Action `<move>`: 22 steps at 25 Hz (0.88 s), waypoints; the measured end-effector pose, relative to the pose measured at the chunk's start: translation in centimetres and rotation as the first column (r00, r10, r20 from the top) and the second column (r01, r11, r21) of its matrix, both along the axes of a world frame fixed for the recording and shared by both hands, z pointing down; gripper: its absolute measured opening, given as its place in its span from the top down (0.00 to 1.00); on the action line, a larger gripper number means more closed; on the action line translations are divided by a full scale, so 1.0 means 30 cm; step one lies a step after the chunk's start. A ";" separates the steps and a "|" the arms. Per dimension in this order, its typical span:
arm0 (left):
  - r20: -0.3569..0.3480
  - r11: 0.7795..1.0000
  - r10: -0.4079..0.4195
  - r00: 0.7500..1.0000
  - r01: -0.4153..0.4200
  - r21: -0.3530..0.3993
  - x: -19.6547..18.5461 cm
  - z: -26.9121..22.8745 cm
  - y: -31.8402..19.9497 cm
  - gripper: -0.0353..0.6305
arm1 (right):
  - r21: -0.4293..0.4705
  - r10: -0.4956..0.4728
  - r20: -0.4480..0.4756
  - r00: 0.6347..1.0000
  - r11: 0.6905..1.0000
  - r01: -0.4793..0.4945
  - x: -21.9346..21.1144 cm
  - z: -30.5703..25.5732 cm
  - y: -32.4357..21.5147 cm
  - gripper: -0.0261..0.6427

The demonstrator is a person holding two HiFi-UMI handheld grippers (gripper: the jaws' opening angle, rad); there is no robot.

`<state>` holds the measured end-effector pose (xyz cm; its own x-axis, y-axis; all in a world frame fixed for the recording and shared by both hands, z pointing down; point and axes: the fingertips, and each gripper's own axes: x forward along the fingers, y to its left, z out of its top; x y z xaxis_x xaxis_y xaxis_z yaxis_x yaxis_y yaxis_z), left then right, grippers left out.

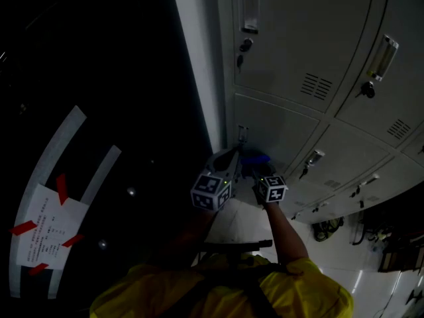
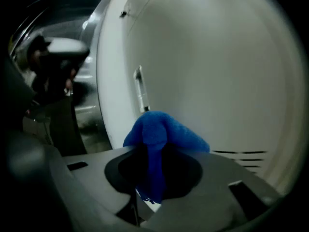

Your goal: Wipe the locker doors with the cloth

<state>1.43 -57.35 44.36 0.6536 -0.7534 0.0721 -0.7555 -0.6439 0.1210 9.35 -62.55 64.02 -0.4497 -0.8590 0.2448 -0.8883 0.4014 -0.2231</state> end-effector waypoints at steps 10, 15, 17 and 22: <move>0.002 1.000 0.021 1.000 -0.021 -0.003 0.043 0.056 0.035 0.96 | 0.231 0.300 0.040 0.953 0.925 -0.301 0.508 -0.522 0.438 0.85; 0.003 0.998 0.057 0.998 -0.057 0.021 0.048 0.041 0.123 0.96 | 0.264 0.330 0.066 0.942 0.905 -0.335 0.461 -0.652 0.524 0.85; 0.004 0.998 0.065 0.998 -0.065 0.026 0.036 0.041 0.167 0.96 | 0.281 0.321 0.048 0.946 0.904 -0.321 0.419 -0.672 0.585 0.85; 0.001 0.997 0.064 0.998 -0.064 0.041 0.016 0.035 0.290 0.96 | 0.236 0.330 0.091 0.940 0.909 -0.342 0.390 -0.620 0.719 0.85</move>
<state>1.90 -48.66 45.41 0.7005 -0.7124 0.0415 -0.7126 -0.6953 0.0936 21.06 -40.97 45.42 -0.1299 -0.9915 -0.0071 -0.9710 0.1286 -0.2017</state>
